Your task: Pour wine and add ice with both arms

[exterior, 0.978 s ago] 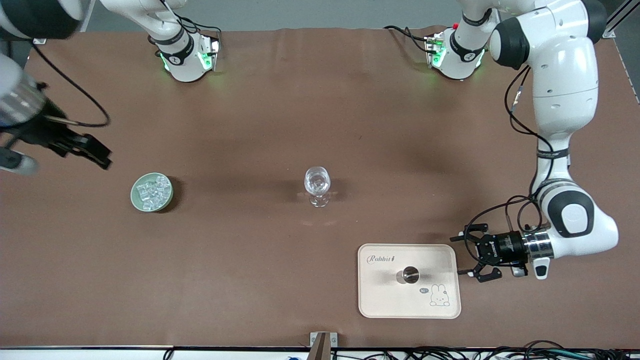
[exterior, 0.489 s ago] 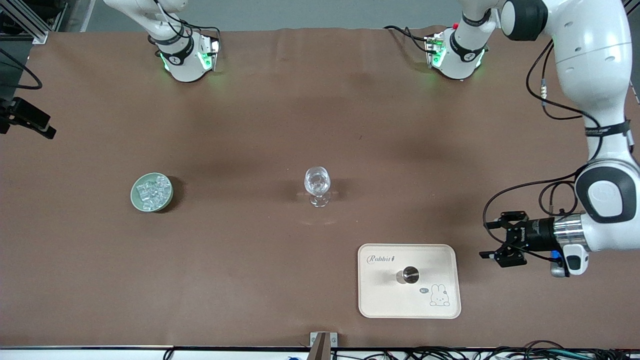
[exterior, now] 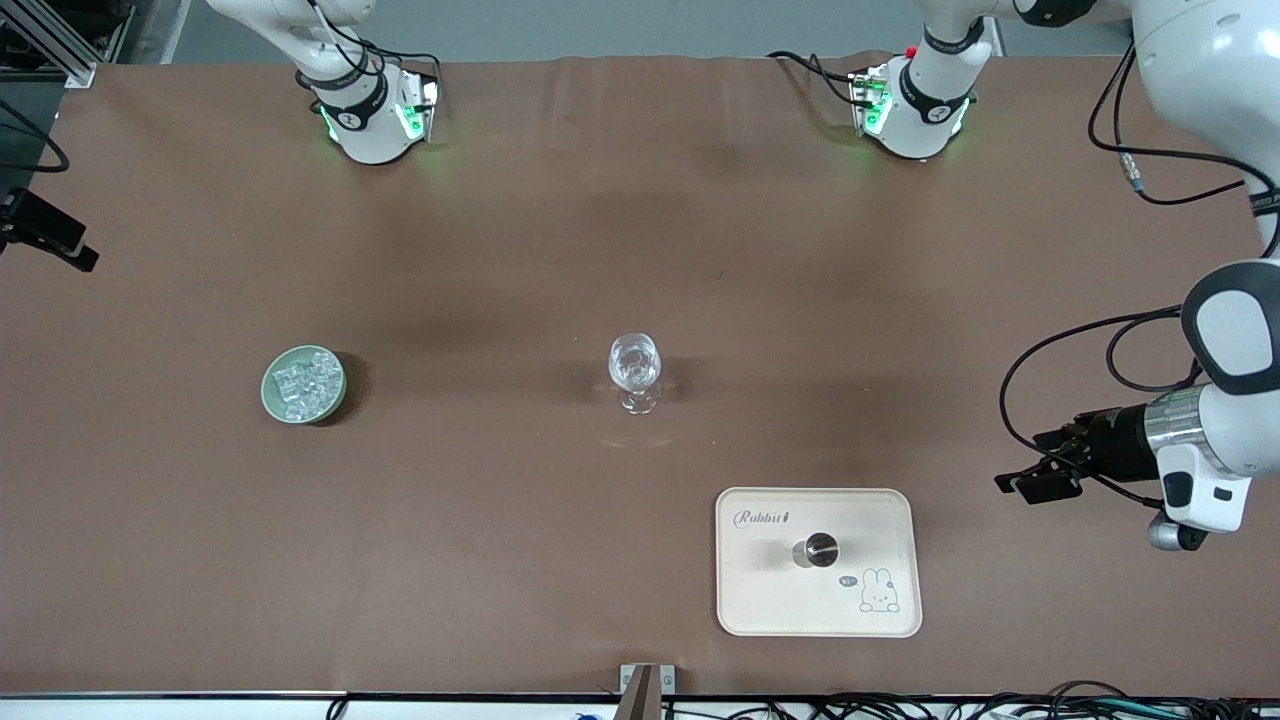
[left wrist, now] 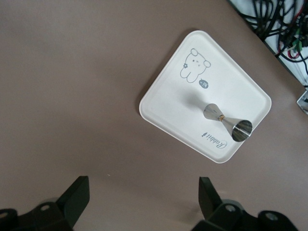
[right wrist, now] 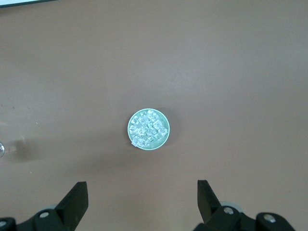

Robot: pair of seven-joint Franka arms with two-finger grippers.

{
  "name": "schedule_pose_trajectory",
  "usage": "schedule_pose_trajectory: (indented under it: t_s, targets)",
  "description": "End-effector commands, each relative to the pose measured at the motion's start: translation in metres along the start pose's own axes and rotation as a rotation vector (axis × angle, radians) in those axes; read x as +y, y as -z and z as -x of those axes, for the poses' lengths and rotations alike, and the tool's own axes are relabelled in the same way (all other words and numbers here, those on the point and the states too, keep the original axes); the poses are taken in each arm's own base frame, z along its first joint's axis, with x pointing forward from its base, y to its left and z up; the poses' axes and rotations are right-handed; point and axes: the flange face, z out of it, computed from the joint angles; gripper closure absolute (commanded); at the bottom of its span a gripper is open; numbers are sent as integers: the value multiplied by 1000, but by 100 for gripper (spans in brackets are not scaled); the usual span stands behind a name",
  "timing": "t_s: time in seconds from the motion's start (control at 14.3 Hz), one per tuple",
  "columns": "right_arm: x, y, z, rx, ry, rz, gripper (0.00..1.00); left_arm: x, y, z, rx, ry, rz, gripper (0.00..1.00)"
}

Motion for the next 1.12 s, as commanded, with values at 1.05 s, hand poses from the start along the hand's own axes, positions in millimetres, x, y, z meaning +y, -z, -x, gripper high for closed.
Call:
schedule_pose_trajectory:
  t_s: [1.05]
  targets:
    - [3,3,5,10,50,4,0,23,112,114,193,-540,-206,0]
